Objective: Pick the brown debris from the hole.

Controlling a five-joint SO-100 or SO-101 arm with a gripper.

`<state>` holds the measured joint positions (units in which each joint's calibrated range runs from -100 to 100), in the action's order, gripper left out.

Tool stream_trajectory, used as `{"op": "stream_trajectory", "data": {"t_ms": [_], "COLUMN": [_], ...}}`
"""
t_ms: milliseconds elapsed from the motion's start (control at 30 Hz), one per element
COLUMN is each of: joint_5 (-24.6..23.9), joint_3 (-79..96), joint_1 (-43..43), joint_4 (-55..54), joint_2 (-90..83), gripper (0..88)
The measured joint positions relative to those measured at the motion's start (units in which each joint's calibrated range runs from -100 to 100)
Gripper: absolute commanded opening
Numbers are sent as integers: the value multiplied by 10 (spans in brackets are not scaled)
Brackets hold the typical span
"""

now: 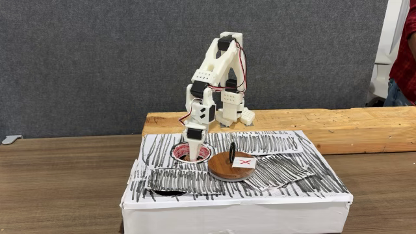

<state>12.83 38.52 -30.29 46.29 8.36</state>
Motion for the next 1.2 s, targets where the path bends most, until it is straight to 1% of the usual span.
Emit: {"op": "stream_trajectory", "data": {"t_ms": [933,1033,1133,1167,1200], "joint_5": [0,0,0,0,0], "joint_3": [-1,-1,-1,-1,-1], "joint_1": [4,4,7,9,10], "joint_4": [-3,-4,-4,-4,-4], "joint_2": [40,40,40,40,40], "gripper": [152,105,12,0,6]}}
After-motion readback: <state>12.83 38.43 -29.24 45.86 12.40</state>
